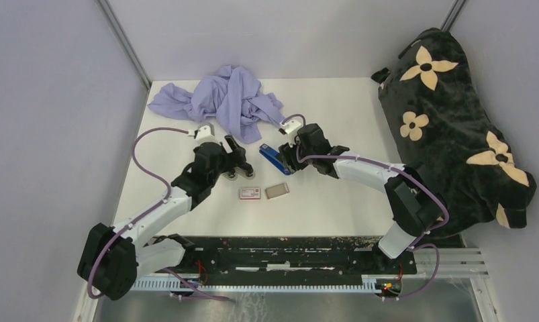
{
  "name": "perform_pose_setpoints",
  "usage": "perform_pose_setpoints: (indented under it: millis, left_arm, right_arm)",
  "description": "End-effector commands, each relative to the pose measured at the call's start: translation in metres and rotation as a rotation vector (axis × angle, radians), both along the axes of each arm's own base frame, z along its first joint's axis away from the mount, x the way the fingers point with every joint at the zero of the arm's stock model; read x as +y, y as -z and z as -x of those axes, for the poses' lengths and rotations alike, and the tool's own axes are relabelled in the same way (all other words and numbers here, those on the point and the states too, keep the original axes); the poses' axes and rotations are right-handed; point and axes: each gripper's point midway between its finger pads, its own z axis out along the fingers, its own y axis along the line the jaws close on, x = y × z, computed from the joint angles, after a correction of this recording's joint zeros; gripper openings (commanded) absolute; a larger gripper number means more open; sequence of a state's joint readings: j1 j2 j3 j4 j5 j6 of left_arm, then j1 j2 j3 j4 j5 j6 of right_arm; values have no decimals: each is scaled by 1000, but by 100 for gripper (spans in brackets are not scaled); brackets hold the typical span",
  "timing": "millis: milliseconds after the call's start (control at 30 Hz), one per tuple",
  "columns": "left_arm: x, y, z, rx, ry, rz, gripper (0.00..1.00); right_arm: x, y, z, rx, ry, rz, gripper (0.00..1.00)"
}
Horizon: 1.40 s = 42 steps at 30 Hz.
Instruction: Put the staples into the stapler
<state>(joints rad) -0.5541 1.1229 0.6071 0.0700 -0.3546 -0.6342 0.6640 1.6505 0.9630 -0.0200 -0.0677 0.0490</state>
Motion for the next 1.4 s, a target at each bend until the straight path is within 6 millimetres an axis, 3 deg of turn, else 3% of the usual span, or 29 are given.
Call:
perform_pose_setpoints:
  millis: [0, 333, 533, 633, 833, 1100, 1233, 1367]
  left_arm:
    - [21, 20, 18, 150, -34, 135, 94]
    - [46, 27, 36, 206, -79, 132, 98]
    - [46, 20, 36, 190, -74, 137, 98]
    - [46, 18, 36, 186, -71, 136, 98]
    - [45, 15, 34, 177, -67, 142, 98]
    - [44, 13, 33, 173, -67, 149, 98]
    - [44, 12, 33, 173, -71, 151, 98]
    - [44, -1, 32, 154, -68, 153, 98]
  right_arm:
    - [7, -20, -10, -1, -23, 37, 61]
    - [31, -18, -18, 37, -87, 65, 58]
    - [36, -2, -22, 56, -90, 95, 47]
    - [33, 7, -22, 64, -82, 114, 33]
    - [16, 35, -14, 108, -51, 185, 15]
    - [0, 64, -1, 181, -11, 246, 11]
    - [0, 62, 1, 180, -10, 239, 11]
    - [7, 32, -3, 140, 13, 172, 15]
